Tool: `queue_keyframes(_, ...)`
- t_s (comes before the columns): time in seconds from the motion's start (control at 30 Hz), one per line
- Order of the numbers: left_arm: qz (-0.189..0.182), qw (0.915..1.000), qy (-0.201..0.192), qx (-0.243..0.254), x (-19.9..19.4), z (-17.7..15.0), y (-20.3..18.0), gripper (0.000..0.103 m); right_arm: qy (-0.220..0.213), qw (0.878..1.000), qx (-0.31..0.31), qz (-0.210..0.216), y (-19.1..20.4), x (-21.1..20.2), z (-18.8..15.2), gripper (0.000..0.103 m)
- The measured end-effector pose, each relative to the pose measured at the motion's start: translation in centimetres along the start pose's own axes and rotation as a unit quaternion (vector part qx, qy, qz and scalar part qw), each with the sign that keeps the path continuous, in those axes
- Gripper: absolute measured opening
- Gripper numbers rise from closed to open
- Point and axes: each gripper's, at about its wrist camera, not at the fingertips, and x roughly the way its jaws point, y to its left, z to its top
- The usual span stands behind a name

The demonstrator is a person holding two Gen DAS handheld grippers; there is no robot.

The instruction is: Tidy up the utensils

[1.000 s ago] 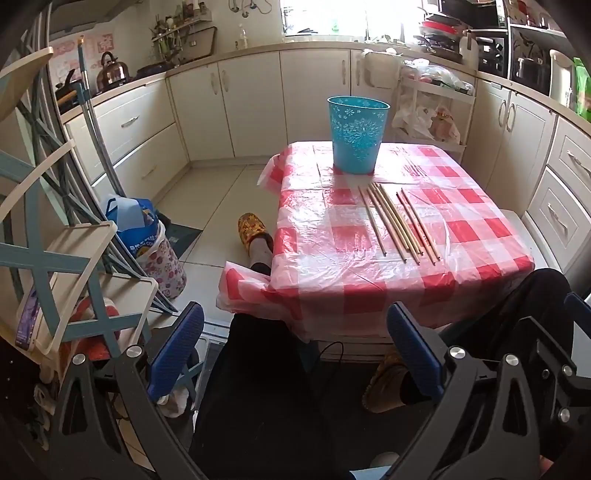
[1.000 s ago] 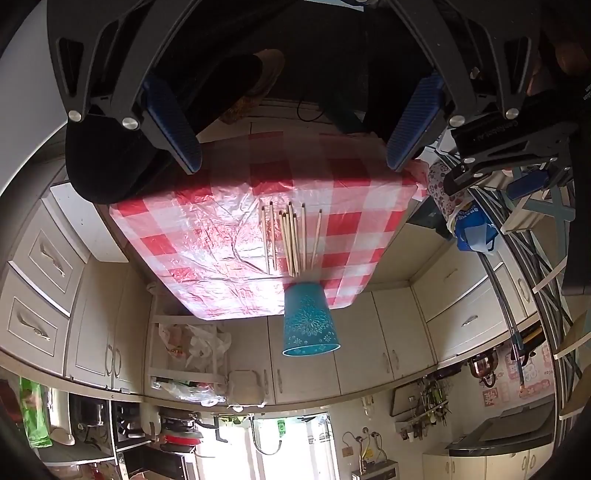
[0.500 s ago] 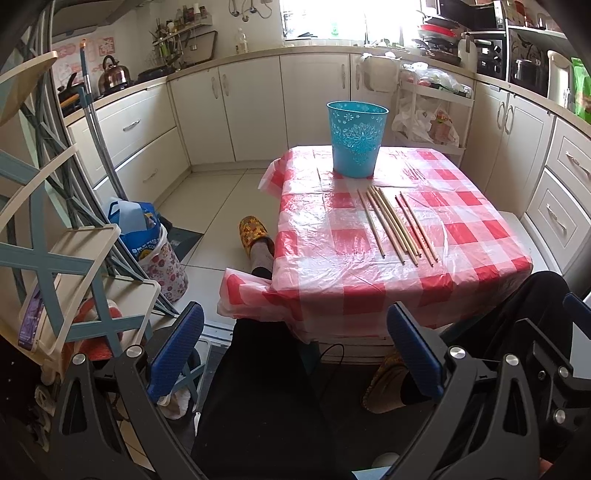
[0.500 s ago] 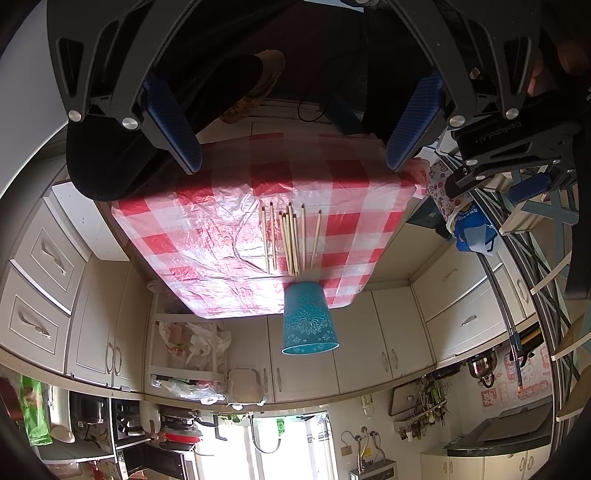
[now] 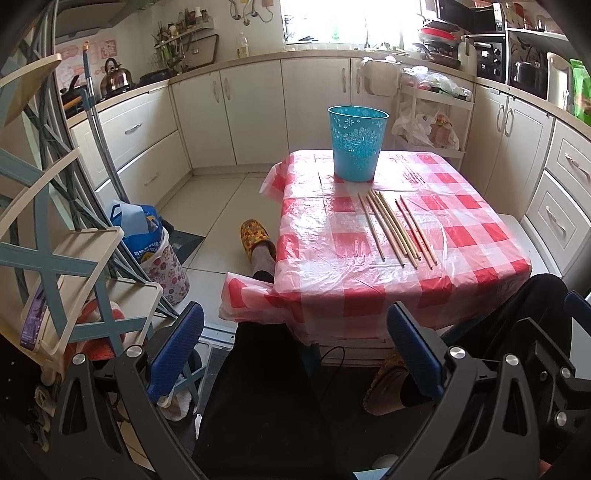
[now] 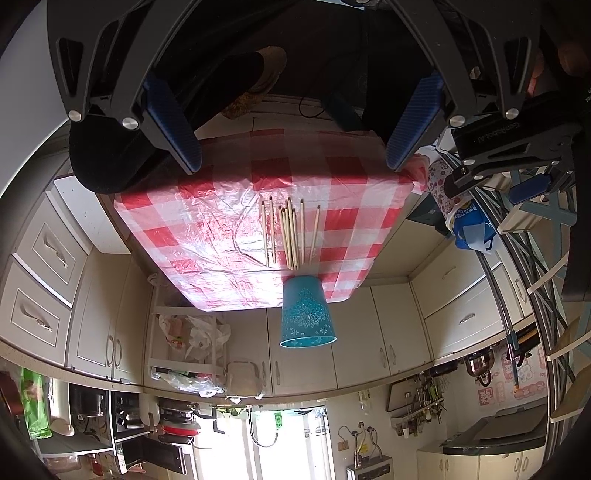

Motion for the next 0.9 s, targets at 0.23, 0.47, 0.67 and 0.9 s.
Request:
queue_keyframes(0.23, 0.001, 0.9998, -0.017, -0.005, -0.7, 0.0, 0.2, 0.095, -0.026, 1.000, -0.002, 0.008, 0.1, -1.0, 0.2, 0.096)
queue_keyframes(0.47, -0.002, 0.9997, -0.024, -0.009, -1.0, 0.0, 0.5, 0.095, -0.042, 0.999, -0.003, 0.014, 0.3, -1.5, 0.2, 0.096)
queue_keyframes(0.67, -0.005, 0.9995, -0.030, -0.008, -1.3, -0.2, 0.6, 0.095, -0.042, 0.999, -0.001, 0.014, 0.2, -1.7, 0.1, 0.096)
queue_keyframes(0.9, -0.008, 0.9995, -0.030, -0.007, -1.3, -0.2, 0.4, 0.095, -0.040, 0.999, 0.001, 0.014, 0.1, -1.6, 0.0, 0.096)
